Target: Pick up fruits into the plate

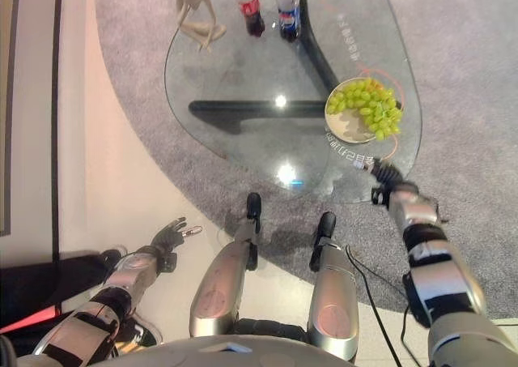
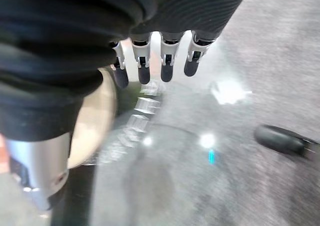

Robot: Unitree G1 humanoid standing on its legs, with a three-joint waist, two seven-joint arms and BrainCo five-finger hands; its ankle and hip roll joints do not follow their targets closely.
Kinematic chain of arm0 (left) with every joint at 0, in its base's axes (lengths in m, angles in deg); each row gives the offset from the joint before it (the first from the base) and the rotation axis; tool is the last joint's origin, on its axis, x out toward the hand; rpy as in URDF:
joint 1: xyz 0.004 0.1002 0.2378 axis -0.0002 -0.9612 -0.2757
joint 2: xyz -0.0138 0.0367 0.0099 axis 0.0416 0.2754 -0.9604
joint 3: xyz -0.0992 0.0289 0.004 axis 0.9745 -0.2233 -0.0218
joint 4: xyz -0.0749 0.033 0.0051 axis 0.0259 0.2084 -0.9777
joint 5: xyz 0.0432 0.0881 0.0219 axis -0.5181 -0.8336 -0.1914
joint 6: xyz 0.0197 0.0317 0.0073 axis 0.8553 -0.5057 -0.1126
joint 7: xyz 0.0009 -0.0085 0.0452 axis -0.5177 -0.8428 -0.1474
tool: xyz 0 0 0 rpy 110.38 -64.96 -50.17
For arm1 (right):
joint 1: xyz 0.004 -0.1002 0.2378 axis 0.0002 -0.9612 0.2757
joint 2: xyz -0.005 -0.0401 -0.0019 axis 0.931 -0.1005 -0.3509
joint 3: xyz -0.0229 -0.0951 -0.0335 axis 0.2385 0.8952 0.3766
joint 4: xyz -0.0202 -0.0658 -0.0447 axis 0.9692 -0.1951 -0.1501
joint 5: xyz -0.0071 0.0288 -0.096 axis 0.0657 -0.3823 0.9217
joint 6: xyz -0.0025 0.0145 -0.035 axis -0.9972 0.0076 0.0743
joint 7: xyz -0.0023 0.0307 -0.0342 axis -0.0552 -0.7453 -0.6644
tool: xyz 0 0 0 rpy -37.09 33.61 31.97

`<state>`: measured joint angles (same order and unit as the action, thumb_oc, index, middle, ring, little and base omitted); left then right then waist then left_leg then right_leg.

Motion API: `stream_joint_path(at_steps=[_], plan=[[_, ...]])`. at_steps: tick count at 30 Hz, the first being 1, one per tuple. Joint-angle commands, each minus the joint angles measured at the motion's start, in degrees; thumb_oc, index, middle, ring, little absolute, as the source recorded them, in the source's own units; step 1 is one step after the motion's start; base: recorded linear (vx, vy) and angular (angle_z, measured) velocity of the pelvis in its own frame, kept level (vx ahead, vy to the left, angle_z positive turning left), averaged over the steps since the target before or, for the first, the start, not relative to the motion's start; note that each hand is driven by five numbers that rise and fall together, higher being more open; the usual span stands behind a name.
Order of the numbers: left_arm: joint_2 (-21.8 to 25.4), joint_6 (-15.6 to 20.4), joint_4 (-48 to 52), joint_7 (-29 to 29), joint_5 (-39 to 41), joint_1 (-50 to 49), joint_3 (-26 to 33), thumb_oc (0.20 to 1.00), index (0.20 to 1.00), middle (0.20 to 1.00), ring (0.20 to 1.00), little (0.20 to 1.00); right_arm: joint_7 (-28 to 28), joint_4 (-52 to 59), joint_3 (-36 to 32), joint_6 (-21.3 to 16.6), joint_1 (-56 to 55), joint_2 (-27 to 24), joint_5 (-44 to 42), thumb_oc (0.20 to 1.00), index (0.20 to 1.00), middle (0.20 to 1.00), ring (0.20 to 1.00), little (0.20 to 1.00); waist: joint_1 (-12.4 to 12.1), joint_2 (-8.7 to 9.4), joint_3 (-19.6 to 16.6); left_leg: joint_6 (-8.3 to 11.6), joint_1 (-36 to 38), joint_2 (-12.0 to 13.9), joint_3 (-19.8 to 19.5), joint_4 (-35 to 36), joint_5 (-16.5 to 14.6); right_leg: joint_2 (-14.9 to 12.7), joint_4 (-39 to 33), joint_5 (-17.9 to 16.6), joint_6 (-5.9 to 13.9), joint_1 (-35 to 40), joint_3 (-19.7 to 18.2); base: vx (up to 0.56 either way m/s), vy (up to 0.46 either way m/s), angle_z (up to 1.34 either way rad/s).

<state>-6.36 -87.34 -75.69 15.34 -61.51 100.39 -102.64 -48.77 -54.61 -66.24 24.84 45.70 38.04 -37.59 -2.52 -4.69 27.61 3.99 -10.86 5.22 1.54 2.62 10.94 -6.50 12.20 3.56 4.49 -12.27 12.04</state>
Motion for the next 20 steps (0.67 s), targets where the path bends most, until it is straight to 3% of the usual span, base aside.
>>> stream_joint_path(at_steps=[1,5,10,20], plan=[[-1.9,-0.3,-6.0,-2.4,-4.8,-3.8,1.6,1.000,1.000,1.000,1.000,1.000,-3.3,-2.9,-0.8,-6.7,-7.8,3.4,-0.2,1.000,1.000,1.000,1.000,1.000,1.1,4.31,-6.2,-1.19,4.5,-2.9,3.7,-2.0,-7.5,2.4,-6.6,-4.0,-0.79,4.9,-0.4,0.29,0.036,-0.04],[-4.2,0.6,-11.4,-3.7,-8.3,-7.0,3.2,1.000,1.000,1.000,1.000,1.000,-5.9,-9.6,-1.6,-6.7,-15.3,9.0,1.4,1.000,1.000,1.000,1.000,1.000,2.1,5.42,-11.5,-1.58,9.0,-3.0,4.5,-1.6,-8.8,2.3,-8.7,-4.2,-0.51,9.6,-1.7,0.24,0.065,-0.07],[-6.8,0.0,-15.0,-3.9,-9.2,-10.0,5.5,1.000,1.000,1.000,1.000,1.000,-7.3,-14.9,-2.6,-6.4,-20.9,12.4,6.5,1.000,1.000,1.000,1.000,1.000,3.1,5.43,-16.2,-1.92,13.4,-3.3,5.4,-0.7,-10.3,2.1,-10.9,-4.5,-0.10,13.7,-2.7,0.17,0.089,-0.10],[-9.4,-5.4,-17.6,-2.7,-14.1,-12.0,5.3,1.000,1.000,1.000,1.000,1.000,-6.9,-18.2,-4.5,-5.0,-24.7,15.0,6.9,1.000,1.000,1.000,1.000,1.000,5.2,4.61,-19.6,-2.68,18.7,-3.8,6.3,0.5,-12.3,2.1,-12.1,-3.8,0.00,18.0,-3.9,0.03,0.034,-0.10]])
